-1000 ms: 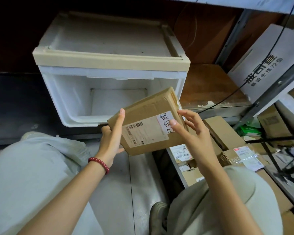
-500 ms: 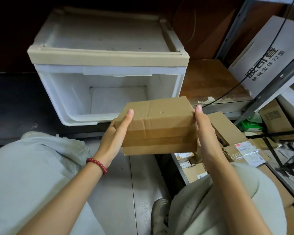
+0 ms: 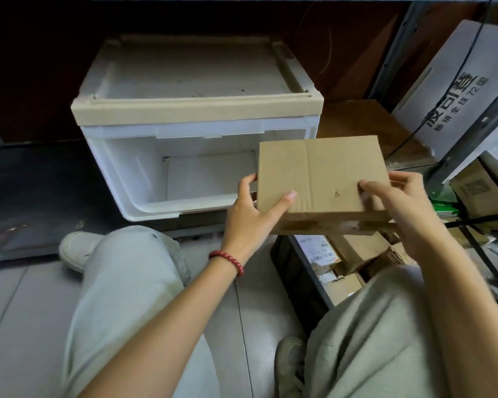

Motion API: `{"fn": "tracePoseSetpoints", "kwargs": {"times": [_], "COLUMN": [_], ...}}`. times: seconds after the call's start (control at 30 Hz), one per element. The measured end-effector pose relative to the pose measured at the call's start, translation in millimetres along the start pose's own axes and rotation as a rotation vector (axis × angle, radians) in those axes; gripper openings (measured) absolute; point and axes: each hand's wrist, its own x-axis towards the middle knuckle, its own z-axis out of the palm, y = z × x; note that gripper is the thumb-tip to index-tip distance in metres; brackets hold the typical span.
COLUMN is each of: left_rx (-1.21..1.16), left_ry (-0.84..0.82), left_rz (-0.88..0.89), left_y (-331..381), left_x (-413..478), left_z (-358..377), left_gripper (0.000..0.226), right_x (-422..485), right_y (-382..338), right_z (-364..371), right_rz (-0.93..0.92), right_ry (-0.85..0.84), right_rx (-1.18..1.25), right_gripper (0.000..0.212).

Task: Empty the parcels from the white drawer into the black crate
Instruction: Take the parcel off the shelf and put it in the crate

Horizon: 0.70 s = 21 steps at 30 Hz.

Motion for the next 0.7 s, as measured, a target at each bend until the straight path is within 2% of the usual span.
{"fn": "tracePoseSetpoints", "kwargs": {"times": [0.17, 0.37, 0.53, 0.7], "left_rx": [0.081, 0.311, 0.407, 0.345], "left_ry": [-0.181, -0.409, -0.534, -0.605], "left_rz": [0.157, 0.277, 0.273, 0.168], "left_y": [54.0, 95.3, 54.4, -19.0], "left_x": [22.9, 33.0, 6.8, -23.3], "left_z": [23.6, 74.0, 103.4, 102.5], "left_gripper": [0.072, 0.077, 0.073, 0.079], "right_x": [-5.9, -38.7, -76.5, -114.6], "right_y": [-6.3, 32.3, 99.2, 144.0], "right_z": [-58.4, -104.6, -98.9, -78.6], "right_rz": [-0.039, 0.037, 0.165, 0.233], "right_ry": [0.067, 0.289, 0.351, 0.395], "right_rx": [-0.014, 0.033, 0.074, 0.005], "right_gripper": [0.069, 0.073, 0.073, 0.075]}}
